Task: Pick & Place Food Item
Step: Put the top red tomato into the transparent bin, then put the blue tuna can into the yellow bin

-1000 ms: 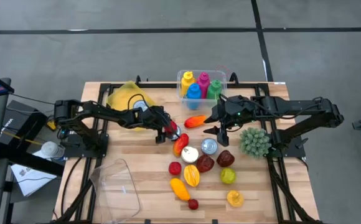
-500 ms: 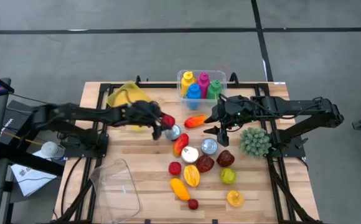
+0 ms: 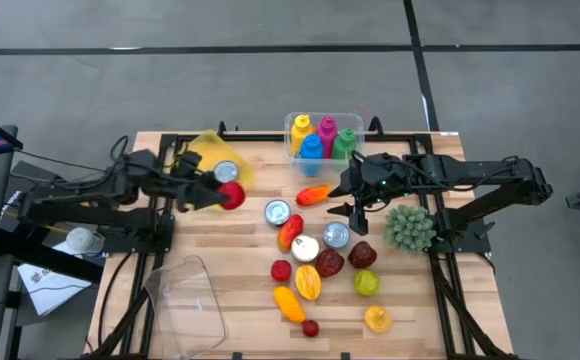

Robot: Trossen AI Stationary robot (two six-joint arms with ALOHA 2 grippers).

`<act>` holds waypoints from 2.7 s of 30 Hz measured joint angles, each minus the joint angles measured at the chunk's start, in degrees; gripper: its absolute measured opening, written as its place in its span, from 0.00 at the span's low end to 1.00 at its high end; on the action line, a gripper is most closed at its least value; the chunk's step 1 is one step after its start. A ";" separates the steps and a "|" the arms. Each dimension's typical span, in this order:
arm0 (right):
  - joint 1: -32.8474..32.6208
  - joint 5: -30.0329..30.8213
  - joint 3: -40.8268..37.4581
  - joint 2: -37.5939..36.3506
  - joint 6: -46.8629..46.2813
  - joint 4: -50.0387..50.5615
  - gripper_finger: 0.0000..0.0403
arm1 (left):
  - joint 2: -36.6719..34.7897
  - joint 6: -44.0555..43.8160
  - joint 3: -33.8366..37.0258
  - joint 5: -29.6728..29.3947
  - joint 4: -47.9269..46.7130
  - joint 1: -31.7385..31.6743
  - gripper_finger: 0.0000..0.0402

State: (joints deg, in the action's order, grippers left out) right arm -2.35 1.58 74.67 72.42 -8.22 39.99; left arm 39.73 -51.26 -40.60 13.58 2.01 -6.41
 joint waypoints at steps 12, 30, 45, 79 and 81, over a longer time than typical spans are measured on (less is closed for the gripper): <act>0.15 -0.01 0.00 0.00 0.89 -0.11 0.48 | 2.12 -10.91 -0.97 0.02 -4.23 18.28 0.68; 2.19 0.00 0.00 0.00 2.81 -0.11 0.48 | 21.15 -20.11 -9.68 2.77 -44.92 50.69 0.68; 3.30 -0.02 0.00 0.00 2.81 -0.11 0.48 | 37.32 -19.19 -9.68 0.10 -36.02 56.70 0.69; 3.23 -0.02 0.00 0.00 3.73 -0.07 0.48 | 42.74 -19.06 -8.33 -0.04 -27.71 60.74 0.84; 3.23 -0.02 0.01 0.00 3.73 -0.07 0.48 | 42.74 -19.08 -8.33 -0.04 -27.34 60.74 0.86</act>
State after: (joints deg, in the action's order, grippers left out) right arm 0.89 1.56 74.69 72.42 -4.49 39.92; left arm 82.48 -70.35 -48.93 13.54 -25.33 54.33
